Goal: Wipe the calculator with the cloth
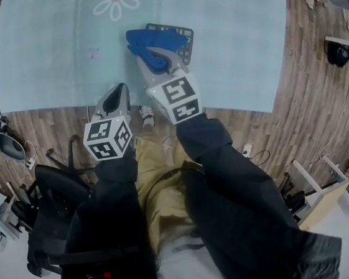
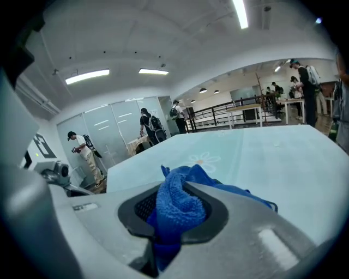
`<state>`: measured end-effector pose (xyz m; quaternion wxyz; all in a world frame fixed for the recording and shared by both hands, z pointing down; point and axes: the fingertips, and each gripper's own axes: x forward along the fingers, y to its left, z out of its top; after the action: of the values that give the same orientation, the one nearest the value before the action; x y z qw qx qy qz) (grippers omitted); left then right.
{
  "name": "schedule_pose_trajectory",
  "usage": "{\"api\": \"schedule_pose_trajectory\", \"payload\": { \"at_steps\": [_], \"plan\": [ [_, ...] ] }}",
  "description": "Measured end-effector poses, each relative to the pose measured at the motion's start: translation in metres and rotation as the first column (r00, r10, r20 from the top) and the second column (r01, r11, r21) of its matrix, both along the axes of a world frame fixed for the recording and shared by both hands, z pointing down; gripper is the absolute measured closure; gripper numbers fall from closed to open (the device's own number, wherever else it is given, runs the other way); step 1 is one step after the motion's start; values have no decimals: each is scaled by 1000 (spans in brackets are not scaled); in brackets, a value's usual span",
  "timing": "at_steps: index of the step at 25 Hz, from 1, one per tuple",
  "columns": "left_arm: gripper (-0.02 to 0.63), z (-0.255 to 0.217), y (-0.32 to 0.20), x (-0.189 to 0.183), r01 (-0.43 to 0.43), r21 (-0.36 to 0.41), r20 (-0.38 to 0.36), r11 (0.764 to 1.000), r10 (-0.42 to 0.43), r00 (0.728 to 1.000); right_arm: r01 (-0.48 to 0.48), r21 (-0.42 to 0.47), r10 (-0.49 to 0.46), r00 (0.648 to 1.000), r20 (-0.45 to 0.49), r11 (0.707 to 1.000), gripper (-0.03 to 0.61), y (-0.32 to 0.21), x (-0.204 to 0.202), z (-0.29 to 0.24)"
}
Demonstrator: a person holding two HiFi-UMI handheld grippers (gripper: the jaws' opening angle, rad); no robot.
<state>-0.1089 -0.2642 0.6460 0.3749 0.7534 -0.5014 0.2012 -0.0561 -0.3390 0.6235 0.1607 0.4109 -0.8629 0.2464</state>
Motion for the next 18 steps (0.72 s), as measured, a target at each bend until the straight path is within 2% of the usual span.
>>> {"api": "schedule_pose_trajectory", "payload": {
  "at_steps": [9, 14, 18],
  "plan": [
    [614, -12, 3, -9, 38, 38, 3, 999, -38, 999, -61, 34, 55, 986, 154, 998, 518, 9, 9, -56],
    [614, -31, -3, -5, 53, 94, 11, 994, -54, 998, -139, 67, 125, 976, 178, 988, 518, 13, 50, -85],
    [614, -35, -10, 5, 33, 121, 16, 992, -35, 999, -232, 112, 216, 967, 134, 966, 518, 5, 98, -96]
  ]
}}
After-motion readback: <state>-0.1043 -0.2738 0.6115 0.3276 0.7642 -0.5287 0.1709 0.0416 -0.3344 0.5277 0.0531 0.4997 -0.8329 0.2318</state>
